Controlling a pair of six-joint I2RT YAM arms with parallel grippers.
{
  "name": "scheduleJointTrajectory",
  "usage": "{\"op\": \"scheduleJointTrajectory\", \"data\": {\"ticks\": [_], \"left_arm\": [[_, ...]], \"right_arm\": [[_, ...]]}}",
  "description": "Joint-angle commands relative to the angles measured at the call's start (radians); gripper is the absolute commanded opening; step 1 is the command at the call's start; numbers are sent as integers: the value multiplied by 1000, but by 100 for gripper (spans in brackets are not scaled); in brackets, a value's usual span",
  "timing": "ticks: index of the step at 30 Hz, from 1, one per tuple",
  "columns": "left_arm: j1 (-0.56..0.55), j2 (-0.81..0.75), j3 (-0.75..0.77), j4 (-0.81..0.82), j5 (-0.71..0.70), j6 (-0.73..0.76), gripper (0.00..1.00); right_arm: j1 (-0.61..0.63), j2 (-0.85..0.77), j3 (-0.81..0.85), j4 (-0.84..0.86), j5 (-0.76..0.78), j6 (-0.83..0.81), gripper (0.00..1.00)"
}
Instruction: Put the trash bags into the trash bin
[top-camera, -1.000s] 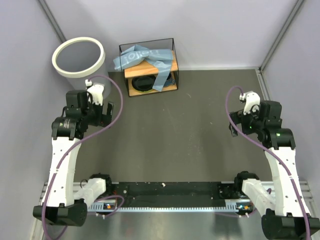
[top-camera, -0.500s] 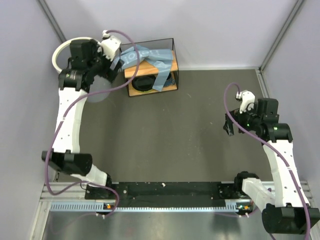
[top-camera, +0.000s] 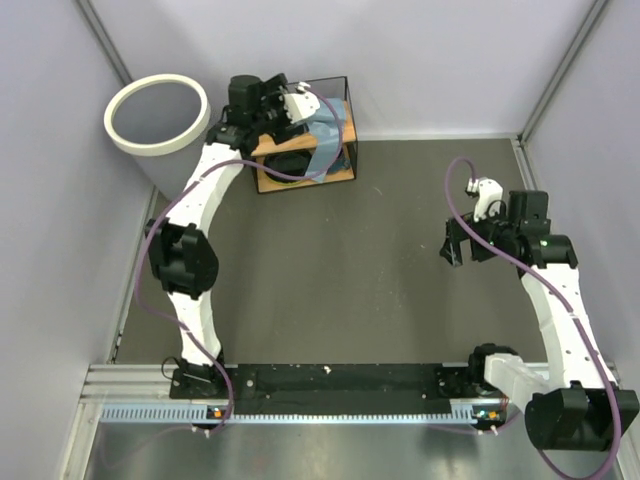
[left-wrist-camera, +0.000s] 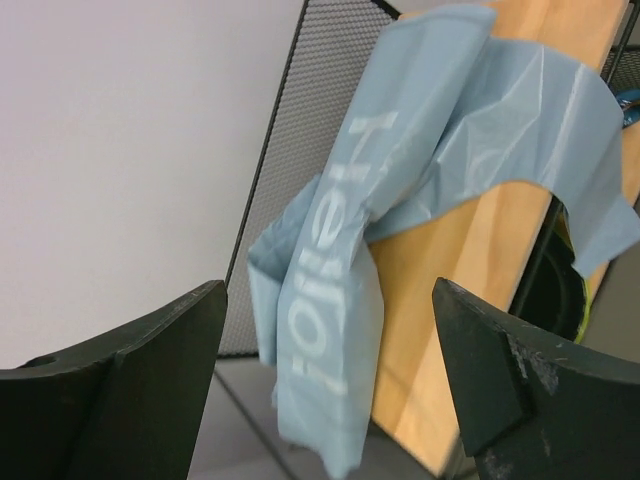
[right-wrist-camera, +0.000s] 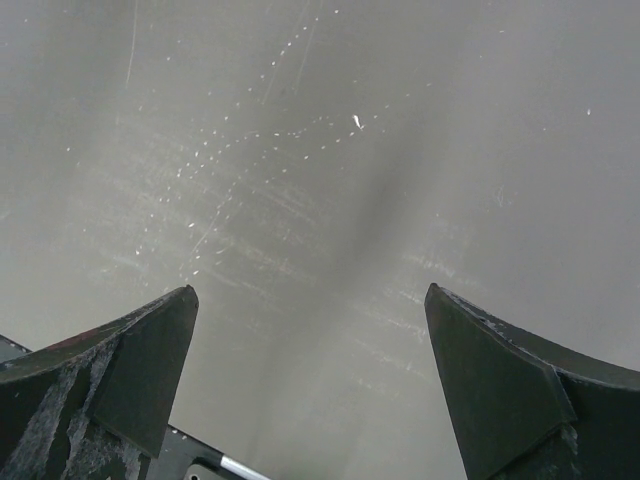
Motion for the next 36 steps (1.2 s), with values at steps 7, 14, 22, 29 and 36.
{"op": "scheduleJointTrajectory", "data": {"ticks": [7, 14, 22, 29, 36], "left_arm": [[-23, 180, 122, 200, 29, 125, 88], [-23, 292, 174, 259, -20, 189, 88], [-25, 369, 237, 276, -27, 226, 76], [-25, 361, 240, 271, 2, 193, 30], [-23, 223, 212, 303, 69, 9, 0]], "right_arm": [[-5, 31, 13, 54, -42, 31, 99], [-6, 37, 11, 59, -36, 44, 99], [-5, 39, 11, 65, -13, 50, 99], [-5, 39, 13, 66, 1, 53, 99], [-5, 28, 11, 65, -13, 61, 99]]}}
